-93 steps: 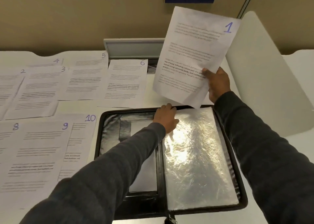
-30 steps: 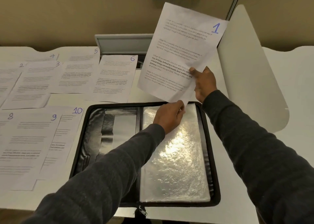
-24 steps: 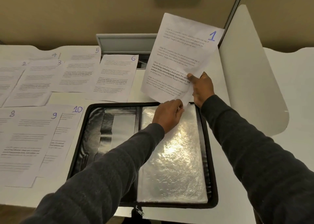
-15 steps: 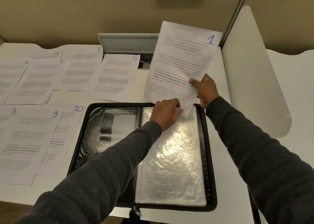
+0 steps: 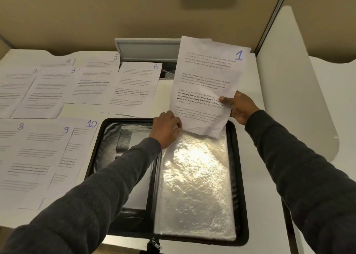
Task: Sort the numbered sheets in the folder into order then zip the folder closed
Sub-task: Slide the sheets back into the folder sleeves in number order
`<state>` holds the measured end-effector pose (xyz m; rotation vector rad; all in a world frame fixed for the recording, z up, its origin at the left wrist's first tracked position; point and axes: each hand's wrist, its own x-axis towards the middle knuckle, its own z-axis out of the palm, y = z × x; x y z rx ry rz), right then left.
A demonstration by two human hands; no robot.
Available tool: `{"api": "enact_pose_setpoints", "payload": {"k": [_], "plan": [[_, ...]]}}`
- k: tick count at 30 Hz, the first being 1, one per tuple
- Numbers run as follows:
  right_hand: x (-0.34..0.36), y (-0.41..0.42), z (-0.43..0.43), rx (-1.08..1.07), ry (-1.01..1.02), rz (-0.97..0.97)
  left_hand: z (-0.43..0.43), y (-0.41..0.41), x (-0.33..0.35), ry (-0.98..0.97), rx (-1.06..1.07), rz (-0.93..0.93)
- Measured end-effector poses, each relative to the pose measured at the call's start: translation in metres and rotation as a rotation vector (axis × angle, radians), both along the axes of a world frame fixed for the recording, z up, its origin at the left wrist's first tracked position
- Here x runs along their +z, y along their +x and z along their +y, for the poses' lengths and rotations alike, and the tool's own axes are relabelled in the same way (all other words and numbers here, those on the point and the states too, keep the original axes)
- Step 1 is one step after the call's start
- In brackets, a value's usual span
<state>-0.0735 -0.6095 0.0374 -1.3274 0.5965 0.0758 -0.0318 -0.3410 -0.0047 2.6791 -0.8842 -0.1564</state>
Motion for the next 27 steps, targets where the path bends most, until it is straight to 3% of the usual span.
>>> {"api": "enact_pose_setpoints", "payload": {"k": [9,17,27], "plan": [[0.004,0.016,0.011,0.327,-0.257,0.243,-0.011,0.001,-0.005,-0.048,0.062,-0.014],[-0.006,0.012,0.021,0.387,-0.36,0.353,-0.037,0.0,-0.006,-0.126,-0.03,-0.025],[-0.01,-0.006,0.016,0.572,-0.414,0.436,-0.09,0.055,0.022,-0.071,-0.01,0.043]]}}
